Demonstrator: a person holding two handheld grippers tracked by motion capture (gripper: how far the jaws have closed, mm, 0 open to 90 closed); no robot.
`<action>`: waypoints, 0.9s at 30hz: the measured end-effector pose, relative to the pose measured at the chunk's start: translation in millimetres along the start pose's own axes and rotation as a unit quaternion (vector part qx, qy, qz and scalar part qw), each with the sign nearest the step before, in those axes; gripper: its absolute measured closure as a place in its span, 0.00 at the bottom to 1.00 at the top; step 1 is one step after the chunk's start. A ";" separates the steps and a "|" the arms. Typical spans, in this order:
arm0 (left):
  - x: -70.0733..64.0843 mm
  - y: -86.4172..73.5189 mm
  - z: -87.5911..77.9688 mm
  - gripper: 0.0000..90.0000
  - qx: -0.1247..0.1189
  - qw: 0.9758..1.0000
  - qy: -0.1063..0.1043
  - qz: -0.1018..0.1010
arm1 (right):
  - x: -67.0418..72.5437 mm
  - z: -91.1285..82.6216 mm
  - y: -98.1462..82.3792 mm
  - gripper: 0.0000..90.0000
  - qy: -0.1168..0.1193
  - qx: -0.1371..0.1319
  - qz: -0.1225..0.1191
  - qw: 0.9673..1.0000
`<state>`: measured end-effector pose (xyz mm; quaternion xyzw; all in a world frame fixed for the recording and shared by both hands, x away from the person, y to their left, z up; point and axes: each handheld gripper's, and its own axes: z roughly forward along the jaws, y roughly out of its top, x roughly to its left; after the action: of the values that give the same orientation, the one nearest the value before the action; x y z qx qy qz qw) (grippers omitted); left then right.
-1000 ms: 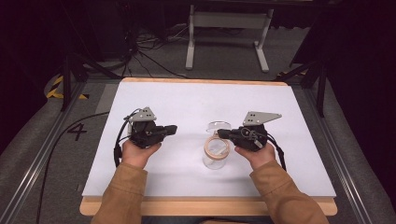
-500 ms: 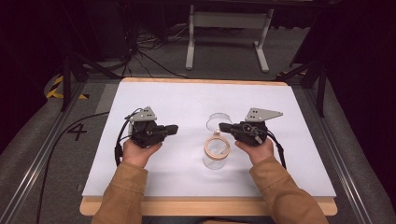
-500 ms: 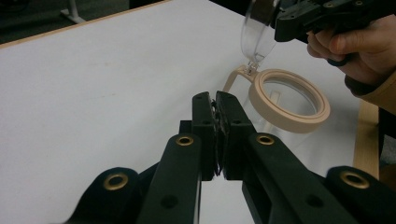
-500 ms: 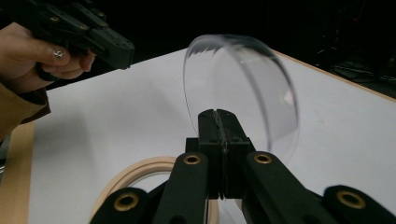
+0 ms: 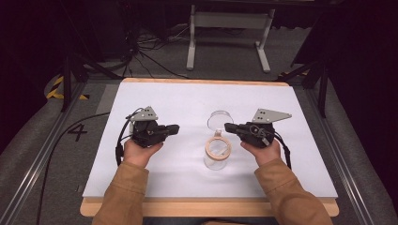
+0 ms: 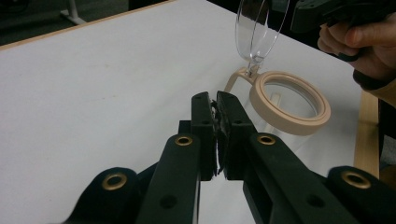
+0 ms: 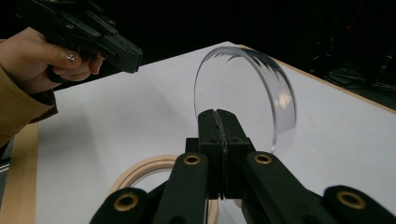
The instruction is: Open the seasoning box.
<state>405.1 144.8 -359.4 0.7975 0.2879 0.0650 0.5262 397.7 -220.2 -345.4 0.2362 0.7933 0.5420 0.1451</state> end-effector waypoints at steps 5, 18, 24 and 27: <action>-1.4 -3.5 -7.2 0.95 0.000 1.000 0.007 -0.002 | -1.4 -22.0 2.0 0.99 -0.012 -0.004 -0.003 1.000; 4.7 -21.3 -25.8 0.92 0.007 0.998 0.050 -0.027 | -33.4 -55.3 -26.0 0.95 -0.073 0.037 0.041 0.996; 12.9 -29.0 -26.5 0.92 0.011 0.997 0.064 -0.045 | -52.3 -69.9 -46.9 0.92 -0.120 0.073 0.059 0.988; 19.7 -34.1 -23.6 0.92 0.015 0.996 0.068 -0.059 | -61.3 -75.7 -57.1 0.92 -0.134 0.082 0.076 0.985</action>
<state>398.4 183.6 -382.9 0.7807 0.3703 0.0832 0.4965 400.4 -329.9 -372.0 0.3778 0.7882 0.4478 0.1884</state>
